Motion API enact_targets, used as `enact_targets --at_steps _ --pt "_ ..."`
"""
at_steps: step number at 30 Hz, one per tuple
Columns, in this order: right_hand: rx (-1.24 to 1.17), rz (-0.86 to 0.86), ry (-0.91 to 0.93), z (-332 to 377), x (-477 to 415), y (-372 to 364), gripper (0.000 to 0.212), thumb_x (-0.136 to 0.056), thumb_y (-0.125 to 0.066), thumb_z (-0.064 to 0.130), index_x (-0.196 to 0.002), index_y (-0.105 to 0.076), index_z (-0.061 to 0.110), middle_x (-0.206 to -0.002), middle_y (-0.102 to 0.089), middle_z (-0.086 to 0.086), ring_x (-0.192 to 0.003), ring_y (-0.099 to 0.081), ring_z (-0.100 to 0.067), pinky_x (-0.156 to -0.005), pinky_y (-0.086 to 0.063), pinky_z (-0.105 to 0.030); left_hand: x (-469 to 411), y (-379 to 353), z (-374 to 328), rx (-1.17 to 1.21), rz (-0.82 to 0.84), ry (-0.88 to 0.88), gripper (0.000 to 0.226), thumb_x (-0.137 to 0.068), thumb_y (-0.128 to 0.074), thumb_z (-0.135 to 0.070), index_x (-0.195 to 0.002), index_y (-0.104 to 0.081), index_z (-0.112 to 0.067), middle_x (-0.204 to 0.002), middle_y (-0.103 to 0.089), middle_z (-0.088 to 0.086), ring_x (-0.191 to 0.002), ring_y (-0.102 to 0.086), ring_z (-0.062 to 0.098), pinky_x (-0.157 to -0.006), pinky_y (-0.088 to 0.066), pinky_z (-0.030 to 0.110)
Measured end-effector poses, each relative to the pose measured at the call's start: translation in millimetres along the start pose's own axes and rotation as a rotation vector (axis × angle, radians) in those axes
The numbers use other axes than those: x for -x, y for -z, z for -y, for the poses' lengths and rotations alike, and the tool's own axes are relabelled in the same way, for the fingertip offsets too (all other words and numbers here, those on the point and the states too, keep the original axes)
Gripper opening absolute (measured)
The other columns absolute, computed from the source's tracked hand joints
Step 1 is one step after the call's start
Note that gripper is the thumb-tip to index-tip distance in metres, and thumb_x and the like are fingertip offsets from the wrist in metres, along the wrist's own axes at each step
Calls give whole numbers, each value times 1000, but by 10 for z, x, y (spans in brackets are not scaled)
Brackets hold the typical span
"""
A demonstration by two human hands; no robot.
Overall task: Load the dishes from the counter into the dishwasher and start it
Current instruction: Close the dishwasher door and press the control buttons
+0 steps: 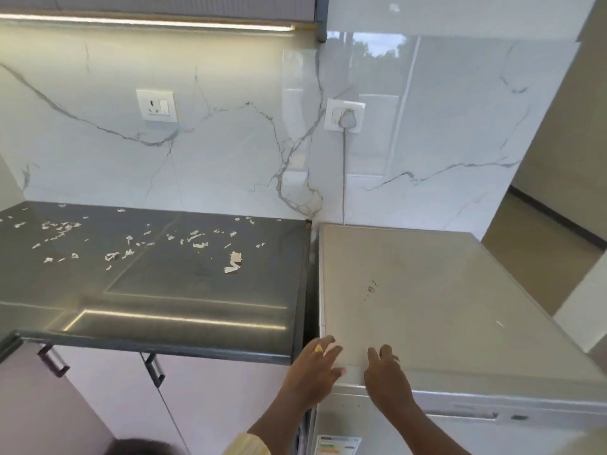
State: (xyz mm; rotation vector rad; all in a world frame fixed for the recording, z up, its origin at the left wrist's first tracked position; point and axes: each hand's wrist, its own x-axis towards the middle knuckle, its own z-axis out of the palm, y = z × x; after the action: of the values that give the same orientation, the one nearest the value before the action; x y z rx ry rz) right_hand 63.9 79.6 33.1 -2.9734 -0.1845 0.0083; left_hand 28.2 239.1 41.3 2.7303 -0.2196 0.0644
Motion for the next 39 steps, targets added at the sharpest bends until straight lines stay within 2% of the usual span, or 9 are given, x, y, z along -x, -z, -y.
enact_targets --at_steps 5,8,13,15,19,27,30,33,39 --pt "-36 -14 6 -73 254 -56 43 -29 -84 38 -59 -54 28 -57 -48 13 -42 -49 -3 -37 -30 -7 53 -129 -97 -15 50 73 72 -94 -44 -46 -150 -6 -23 -158 4 -6 -145 7 19 -116 0 33" --pt "-84 -84 84 -129 406 -151 40 -40 -90 22 -69 -64 20 -65 -55 4 -50 -58 -10 -40 -44 -14 67 -247 -160 -16 8 50 72 -95 -45 -42 -150 -3 -22 -158 3 -5 -145 8 18 -111 6 28" --pt "-245 -58 7 -208 659 -254 34 -84 -66 21 -115 -56 10 -101 -64 -5 -87 -67 -22 -65 -53 -30 168 -605 -138 -124 11 30 115 -40 -90 -47 -138 -41 -11 -145 -40 6 -129 -46 28 -104 -28 37" --pt "-306 -9 -63 -252 672 -305 22 -95 -47 31 -111 -50 15 -103 -62 -5 -95 -62 -24 -73 -48 -32 163 -726 -128 -100 -72 -4 119 -33 -92 -41 -136 -41 -11 -139 -49 9 -125 -50 30 -103 -31 39" --pt "-420 20 -182 -282 696 -576 29 -95 -46 41 -81 -44 16 -80 -65 -11 -79 -63 -32 -63 -42 -30 146 -835 -37 -89 -206 -55 112 -42 -91 -35 -136 -36 -10 -137 -47 13 -128 -44 31 -108 -27 41" --pt "-700 127 -373 -17 587 -1365 53 -89 -45 56 -81 -63 8 -80 -69 -11 -78 -66 -28 -71 -49 -28 99 -1076 71 -165 -495 -144 96 -45 -92 -16 -127 -44 -5 -126 -51 18 -121 -35 29 -100 -42 43" --pt "-1001 129 -447 90 479 -1413 44 -91 -50 45 -67 -61 9 -65 -66 -6 -59 -65 -15 -74 -51 -28 65 -1163 111 -181 -591 -171 92 -52 -89 -10 -128 -38 -9 -129 -36 12 -121 -34 29 -102 -38 38" --pt "-1185 0 -465 123 503 -1376 41 -91 -56 33 -55 -53 14 -49 -59 1 -33 -53 -4 -55 -50 -15 60 -1199 148 -201 -627 -192 93 -54 -90 -13 -128 -35 -10 -128 -31 10 -121 -33 29 -101 -38 36" --pt "-1393 20 -572 133 460 -1287 28 -86 -65 21 -61 -57 13 -53 -60 -6 -32 -51 -5 -37 -42 -12 39 -1226 156 -234 -680 -192 94 -53 -91 -17 -127 -34 -11 -127 -31 9 -120 -32 28 -95 -47 38"
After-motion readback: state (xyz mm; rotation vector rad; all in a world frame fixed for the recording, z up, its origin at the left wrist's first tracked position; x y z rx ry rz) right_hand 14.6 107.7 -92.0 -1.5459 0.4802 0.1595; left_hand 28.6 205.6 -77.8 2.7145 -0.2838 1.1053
